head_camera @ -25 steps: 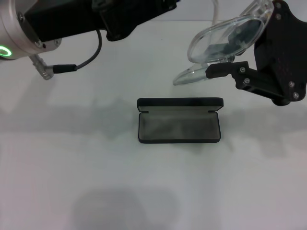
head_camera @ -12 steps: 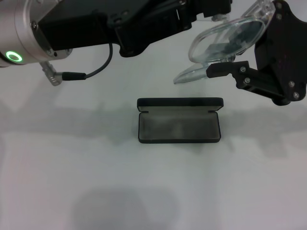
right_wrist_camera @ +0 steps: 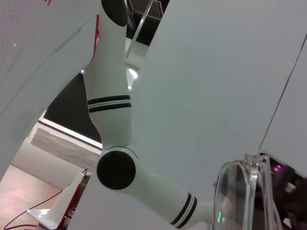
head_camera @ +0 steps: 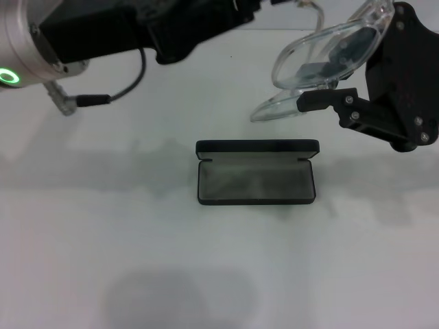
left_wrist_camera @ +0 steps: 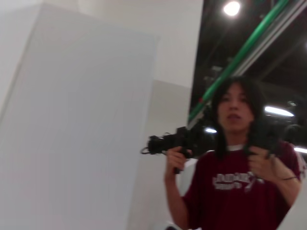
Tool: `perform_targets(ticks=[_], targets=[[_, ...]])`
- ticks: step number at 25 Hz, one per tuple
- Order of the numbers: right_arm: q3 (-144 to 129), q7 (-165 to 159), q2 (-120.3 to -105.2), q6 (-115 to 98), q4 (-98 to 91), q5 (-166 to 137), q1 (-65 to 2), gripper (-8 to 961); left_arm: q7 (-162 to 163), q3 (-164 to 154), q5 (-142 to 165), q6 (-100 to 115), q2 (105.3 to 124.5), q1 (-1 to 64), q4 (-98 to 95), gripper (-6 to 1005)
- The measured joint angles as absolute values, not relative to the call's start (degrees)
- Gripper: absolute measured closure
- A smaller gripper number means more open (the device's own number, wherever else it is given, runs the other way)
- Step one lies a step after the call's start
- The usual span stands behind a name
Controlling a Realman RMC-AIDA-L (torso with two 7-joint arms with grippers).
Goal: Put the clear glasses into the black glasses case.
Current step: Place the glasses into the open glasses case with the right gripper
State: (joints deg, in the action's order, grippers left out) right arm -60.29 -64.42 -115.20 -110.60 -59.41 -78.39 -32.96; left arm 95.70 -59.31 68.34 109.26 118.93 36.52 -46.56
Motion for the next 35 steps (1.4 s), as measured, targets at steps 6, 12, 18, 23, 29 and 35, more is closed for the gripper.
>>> perform_targets(ticks=[6,12,18,23,29,35], targets=[[-60.5,-65.1,-115.23,-110.4,-59.4,-78.6,-32.8,774,94.1,-54.3,70.3,109.1,117.65,34.6,-46.6,887],[-62.4,-73.4,-115.27,-105.3,-63.0,-85.5,-33.7,772,91.9,-48.3,71.0,109.1,113.7,29.8,-46.9,888],[-68.8,-94.5,-115.19,-101.4,-69.9,-103.7,-42.3,769,89.8,-46.1,71.9,109.1,110.41,25.7,-47.2,888],[-70.3,-108.6,-115.25,-108.2,-69.1,-115.8,-54.3,767,86.8,-45.9,74.6,109.1,109.76,23.8,-47.9,888],[-79.3,-119.0,-115.8,-109.6,-64.2,-127.1,-66.2,765,84.1,-44.8,75.3,109.1,109.87,19.7,-49.3,888],[-95.4,-125.7,-116.19,-100.1,-57.4,-132.8,-71.3,763,83.1,-42.1,77.4,109.2,110.11,18.0,-49.4,888]])
